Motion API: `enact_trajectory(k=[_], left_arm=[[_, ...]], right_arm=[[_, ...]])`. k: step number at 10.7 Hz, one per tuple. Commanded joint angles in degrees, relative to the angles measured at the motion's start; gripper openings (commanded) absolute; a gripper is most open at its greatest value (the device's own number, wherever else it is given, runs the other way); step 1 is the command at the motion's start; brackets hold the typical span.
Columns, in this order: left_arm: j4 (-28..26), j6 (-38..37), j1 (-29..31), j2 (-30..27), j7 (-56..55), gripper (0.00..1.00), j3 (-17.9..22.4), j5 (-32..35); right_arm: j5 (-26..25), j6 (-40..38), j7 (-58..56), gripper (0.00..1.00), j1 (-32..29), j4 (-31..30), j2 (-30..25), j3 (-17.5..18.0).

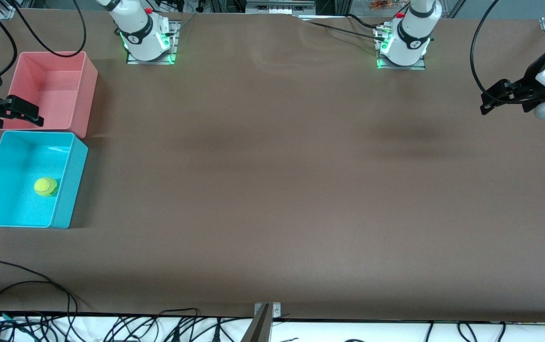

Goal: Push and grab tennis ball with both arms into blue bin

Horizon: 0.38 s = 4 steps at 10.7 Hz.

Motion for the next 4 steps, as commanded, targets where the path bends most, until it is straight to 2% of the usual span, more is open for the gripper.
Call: enact_trajectory(k=[1, 4], left_arm=[[1.95, -1.24, -0.18, 0.83, 0.26, 1.0, 0.01, 1.09], [1.95, -1.24, -0.18, 0.83, 0.26, 1.0, 0.01, 1.09]], right_arm=[[-0.53, 1.46, 0.84, 1.0, -1.82, -2.21, -1.67, 1.13], [-0.88, 1.46, 1.28, 1.0, -1.82, -2.38, -1.76, 1.13]])
